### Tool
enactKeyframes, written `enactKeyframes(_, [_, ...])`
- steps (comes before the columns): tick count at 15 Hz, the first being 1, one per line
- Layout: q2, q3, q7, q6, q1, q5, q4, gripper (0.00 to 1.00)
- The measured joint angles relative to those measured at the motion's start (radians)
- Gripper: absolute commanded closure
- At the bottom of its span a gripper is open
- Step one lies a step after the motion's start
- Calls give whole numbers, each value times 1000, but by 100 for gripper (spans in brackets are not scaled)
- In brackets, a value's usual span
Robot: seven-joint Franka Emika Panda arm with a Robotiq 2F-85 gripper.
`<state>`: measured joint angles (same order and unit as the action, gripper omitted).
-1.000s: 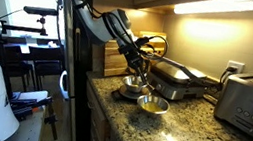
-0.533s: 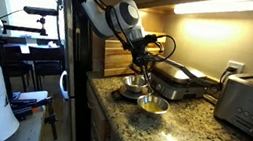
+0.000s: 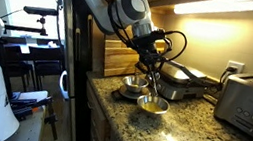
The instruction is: Use the spoon to scoop some powder from the bowl on the right into the bowl on the left
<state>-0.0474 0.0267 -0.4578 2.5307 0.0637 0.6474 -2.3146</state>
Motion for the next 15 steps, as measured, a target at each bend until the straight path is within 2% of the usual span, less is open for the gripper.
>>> enactKeyframes(8, [-11, 1, 1, -2, 0, -9, 4, 97])
enactKeyframes(15, [-82, 47, 6, -14, 22, -96, 89, 97])
